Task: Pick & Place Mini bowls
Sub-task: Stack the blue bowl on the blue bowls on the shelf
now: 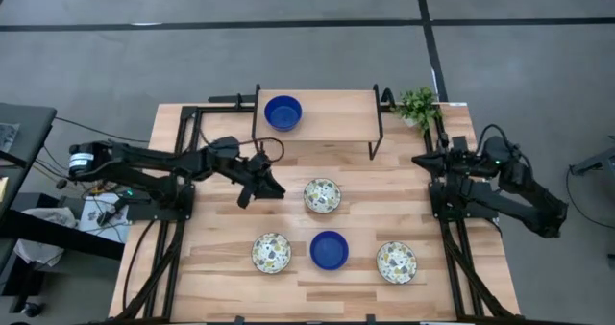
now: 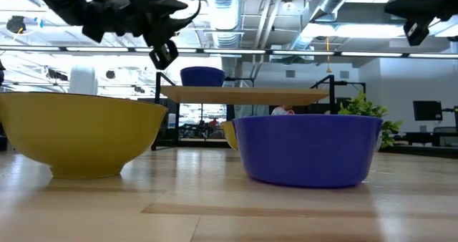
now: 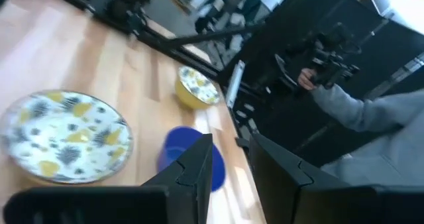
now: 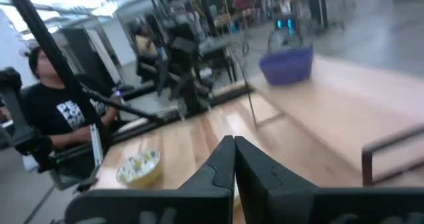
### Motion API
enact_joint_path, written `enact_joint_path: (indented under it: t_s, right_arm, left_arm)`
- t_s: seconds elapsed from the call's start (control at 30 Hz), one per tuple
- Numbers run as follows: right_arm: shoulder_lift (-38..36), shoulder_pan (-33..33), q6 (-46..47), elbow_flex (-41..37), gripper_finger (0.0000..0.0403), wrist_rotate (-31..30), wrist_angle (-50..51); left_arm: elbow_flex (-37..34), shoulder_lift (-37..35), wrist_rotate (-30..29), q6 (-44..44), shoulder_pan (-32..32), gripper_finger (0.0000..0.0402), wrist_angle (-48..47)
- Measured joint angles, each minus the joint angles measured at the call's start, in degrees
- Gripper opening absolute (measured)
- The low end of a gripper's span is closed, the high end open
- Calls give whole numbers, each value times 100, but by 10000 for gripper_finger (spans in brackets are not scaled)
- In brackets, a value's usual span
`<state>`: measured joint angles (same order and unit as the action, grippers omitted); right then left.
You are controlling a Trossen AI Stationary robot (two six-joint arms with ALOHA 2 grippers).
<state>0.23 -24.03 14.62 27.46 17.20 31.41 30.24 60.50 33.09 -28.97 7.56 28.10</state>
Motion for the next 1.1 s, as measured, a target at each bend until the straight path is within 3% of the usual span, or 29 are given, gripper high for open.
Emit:
enact_joint_path:
  t_s: [0.47,0.87,1.1]
  right_arm:
    - [-9,0,449,-1292,0,107,-1847]
    - [-5,0,513,-1764,0,88,-2121]
    - [-5,-2,483,-1768,0,80,-2121]
  left_arm:
    - [1012,1064,-195,-197,-1020,99,-746]
    - [1907,1928,-1004,-147,-1863,99,-1675]
    - [2074,2269,-1539,-362,-2079,99,-1428]
